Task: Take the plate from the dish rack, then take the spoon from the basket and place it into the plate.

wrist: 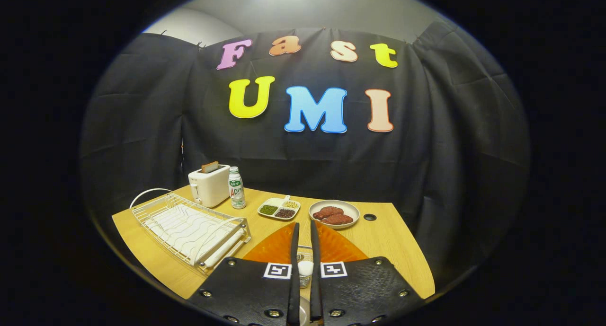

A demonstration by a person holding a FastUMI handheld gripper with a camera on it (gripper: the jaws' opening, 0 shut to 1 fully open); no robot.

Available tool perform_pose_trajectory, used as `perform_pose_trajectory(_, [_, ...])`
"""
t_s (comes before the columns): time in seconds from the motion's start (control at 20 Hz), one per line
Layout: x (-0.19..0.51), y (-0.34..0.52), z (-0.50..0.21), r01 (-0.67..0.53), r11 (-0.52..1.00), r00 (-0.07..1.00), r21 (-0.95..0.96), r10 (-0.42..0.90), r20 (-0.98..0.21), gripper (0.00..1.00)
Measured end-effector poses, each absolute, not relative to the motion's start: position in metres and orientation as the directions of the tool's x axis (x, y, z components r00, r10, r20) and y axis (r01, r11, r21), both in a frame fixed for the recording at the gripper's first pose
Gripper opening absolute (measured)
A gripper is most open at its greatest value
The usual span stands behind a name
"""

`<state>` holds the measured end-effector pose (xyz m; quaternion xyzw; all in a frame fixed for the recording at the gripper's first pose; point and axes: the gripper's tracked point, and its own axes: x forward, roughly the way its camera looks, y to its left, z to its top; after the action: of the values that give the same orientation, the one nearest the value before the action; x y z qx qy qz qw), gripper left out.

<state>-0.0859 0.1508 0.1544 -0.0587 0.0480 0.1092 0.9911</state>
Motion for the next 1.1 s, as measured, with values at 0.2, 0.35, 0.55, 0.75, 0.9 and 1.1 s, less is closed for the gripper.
perform_pose_trajectory(0.2, [-0.110, 0.147, 0.160, -0.171, 0.979, 0.977, -0.109, 0.155, -0.147, 0.08])
perform_pose_trajectory(0.35, [-0.123, 0.141, 0.156, -0.133, 0.984, 0.978, -0.120, 0.110, -0.179, 0.08])
perform_pose_trajectory(0.55, [-0.135, 0.144, 0.144, -0.122, 0.983, 0.969, -0.135, 0.089, -0.231, 0.08])
perform_pose_trajectory(0.75, [-0.135, 0.158, 0.129, -0.152, 0.977, 0.951, -0.147, 0.104, -0.291, 0.08])
perform_pose_trajectory(0.9, [-0.134, 0.170, 0.113, -0.176, 0.968, 0.934, -0.176, 0.108, -0.341, 0.08])
perform_pose_trajectory(1.1, [-0.132, 0.193, 0.095, -0.226, 0.958, 0.911, -0.179, 0.142, -0.386, 0.08])
